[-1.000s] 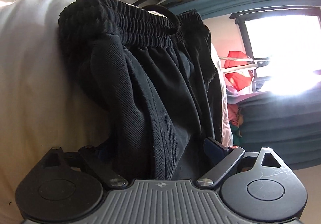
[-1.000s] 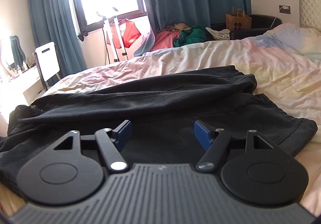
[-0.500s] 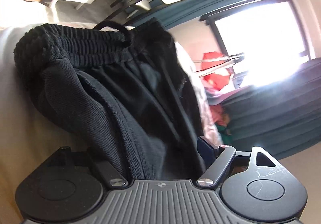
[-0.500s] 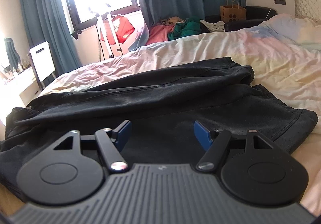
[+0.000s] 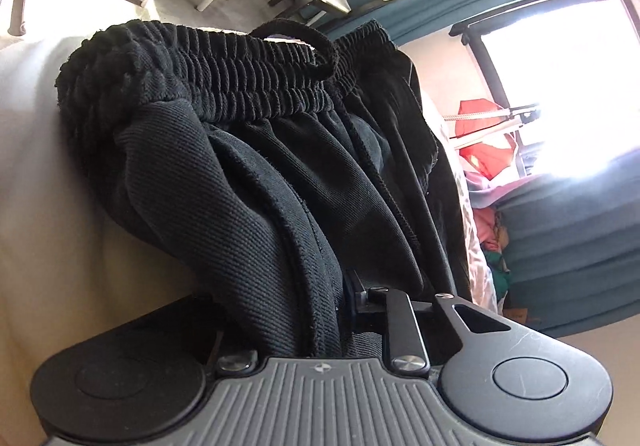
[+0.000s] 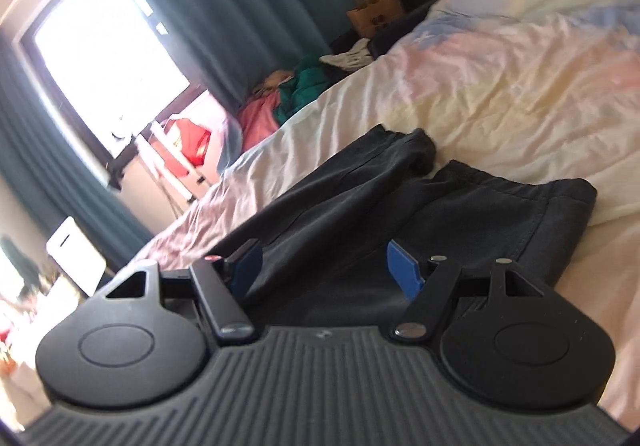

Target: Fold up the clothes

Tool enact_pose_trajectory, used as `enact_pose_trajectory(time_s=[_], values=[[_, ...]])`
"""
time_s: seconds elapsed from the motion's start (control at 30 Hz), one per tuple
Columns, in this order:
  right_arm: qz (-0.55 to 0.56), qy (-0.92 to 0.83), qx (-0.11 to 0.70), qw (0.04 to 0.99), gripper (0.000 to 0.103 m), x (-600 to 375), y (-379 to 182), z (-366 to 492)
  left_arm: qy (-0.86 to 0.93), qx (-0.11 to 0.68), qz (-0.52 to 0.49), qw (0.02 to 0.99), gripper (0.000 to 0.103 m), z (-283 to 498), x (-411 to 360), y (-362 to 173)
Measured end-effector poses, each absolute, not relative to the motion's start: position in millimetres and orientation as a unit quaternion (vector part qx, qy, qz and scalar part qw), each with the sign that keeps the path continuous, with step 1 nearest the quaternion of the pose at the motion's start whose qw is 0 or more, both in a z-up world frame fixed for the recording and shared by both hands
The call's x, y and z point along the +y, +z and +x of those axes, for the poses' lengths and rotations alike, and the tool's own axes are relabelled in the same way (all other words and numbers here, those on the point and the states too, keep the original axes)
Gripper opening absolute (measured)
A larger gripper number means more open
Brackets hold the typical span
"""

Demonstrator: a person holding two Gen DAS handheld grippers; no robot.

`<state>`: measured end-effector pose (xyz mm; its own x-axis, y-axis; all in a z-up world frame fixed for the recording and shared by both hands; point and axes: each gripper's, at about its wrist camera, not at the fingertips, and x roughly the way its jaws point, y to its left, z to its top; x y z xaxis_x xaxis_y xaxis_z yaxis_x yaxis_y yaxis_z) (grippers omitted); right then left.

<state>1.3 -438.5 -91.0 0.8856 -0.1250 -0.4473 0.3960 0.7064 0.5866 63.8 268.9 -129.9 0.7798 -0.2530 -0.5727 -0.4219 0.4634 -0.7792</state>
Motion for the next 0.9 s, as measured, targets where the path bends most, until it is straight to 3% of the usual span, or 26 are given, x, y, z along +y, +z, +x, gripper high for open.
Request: enact_pose_trajectory(time_s=[0.27, 0.37, 0.43, 0.47, 0.53, 0.7, 0.77, 0.83, 0.9], values=[[0.528, -0.285, 0.210, 0.772, 0.073, -539.0, -166.7, -25.0, 0.037, 0.341, -0.546, 0.764, 0.019, 56.4, 280.1, -134.7], [0.561, -0.321, 0.224, 0.729, 0.073, -563.0, -195.7, -29.2, 0.038, 0.351, -0.562, 0.748, 0.028, 54.7, 279.3, -141.0], [0.543, -0.317, 0.243, 0.739, 0.073, -566.9, -205.5, -19.1, 0.044, 0.354, -0.581, 0.732, 0.039, 54.6, 281.3, -147.1], [0.539, -0.315, 0.241, 0.743, 0.073, -568.1, -206.8, -15.1, 0.048, 0.356, -0.591, 0.722, 0.050, 54.6, 283.7, -150.2], [0.532, -0.311, 0.237, 0.751, 0.073, -570.5, -208.8, -7.2, 0.051, 0.343, -0.621, 0.703, 0.052, 53.2, 289.5, -156.7], [0.514, -0.302, 0.226, 0.771, 0.046, -576.4, -213.7, 12.5, 0.065, 0.294, -0.665, 0.683, 0.053, 49.8, 302.4, -165.1], [0.495, -0.312, 0.237, 0.776, 0.022, -574.8, -211.4, 16.9, 0.071, 0.283, -0.673, 0.680, 0.053, 49.1, 306.2, -166.6], [0.492, -0.309, 0.223, 0.783, 0.012, -573.9, -206.5, 13.3, 0.078, 0.269, -0.680, 0.677, 0.050, 46.8, 310.4, -167.9], [0.492, -0.306, 0.205, 0.789, 0.010, -572.7, -200.7, 8.7, 0.081, 0.259, -0.683, 0.678, 0.046, 45.2, 313.1, -168.1]])
